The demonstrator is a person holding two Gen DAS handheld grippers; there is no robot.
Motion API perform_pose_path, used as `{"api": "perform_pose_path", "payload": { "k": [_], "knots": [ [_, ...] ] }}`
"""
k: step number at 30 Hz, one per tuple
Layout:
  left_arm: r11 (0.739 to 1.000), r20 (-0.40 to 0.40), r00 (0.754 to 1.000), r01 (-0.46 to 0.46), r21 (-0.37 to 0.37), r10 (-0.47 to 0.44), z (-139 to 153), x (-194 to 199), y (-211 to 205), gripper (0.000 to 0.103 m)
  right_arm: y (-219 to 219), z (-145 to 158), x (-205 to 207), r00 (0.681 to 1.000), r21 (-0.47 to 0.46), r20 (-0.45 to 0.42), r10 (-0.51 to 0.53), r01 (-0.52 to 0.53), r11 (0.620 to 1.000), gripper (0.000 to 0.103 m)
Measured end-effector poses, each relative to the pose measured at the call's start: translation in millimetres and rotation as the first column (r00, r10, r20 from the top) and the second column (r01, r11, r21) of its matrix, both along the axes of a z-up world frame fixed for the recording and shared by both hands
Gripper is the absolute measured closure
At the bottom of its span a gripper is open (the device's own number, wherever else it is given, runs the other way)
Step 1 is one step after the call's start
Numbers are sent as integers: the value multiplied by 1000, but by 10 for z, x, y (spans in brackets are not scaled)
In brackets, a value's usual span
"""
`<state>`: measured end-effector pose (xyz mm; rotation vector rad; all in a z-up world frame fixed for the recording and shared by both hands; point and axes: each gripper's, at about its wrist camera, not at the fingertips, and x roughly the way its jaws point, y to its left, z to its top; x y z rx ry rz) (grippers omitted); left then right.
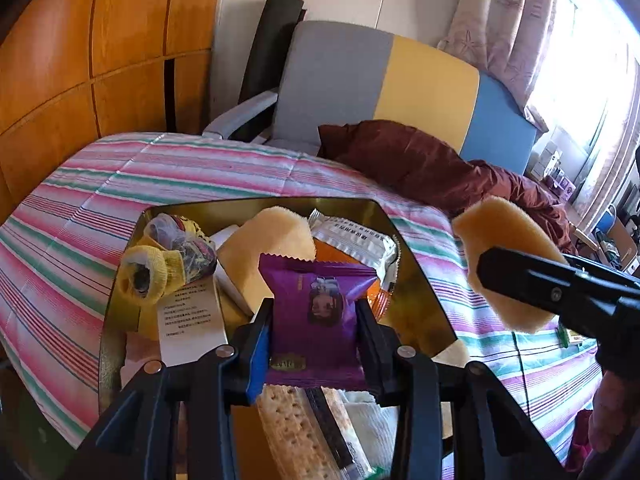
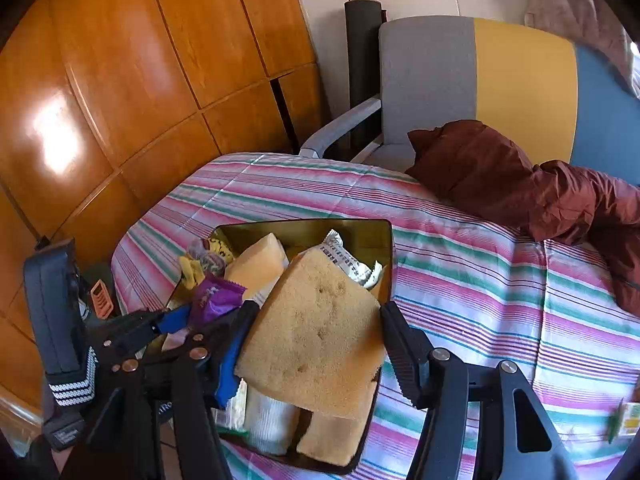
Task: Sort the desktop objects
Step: 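Lower both items into the gold tray and open both tools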
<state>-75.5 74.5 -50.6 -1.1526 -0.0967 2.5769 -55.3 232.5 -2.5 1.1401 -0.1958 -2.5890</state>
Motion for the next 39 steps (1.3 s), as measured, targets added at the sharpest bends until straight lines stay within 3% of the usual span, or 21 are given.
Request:
{"api": "perform_pose_path", "payload": {
  "k": [4, 11, 18, 27, 39],
  "knots": [
    [998, 25, 1000, -9, 63, 8, -23, -43, -77, 47, -2, -118, -142, 999, -46, 38, -8, 10, 999, 34],
    [986, 25, 999, -25, 167, 21, -16, 2, -290, 43, 30, -227, -119, 998, -72, 63, -21, 26, 997, 32],
    [989, 23, 999, -48, 139, 45, -41, 138, -395, 42, 34, -247, -94, 998, -115, 69, -5, 13, 993, 17],
    [993, 17, 997, -74, 94, 73, -16, 292, -495, 43, 58, -285, 47, 997, -108, 79, -16, 25, 994, 16],
    [995, -41, 997, 63, 83, -60, 203, 471, -102, 43, 512, -271, 394, 991, -59, 85, -102, 107, 993, 16]
  ]
}}
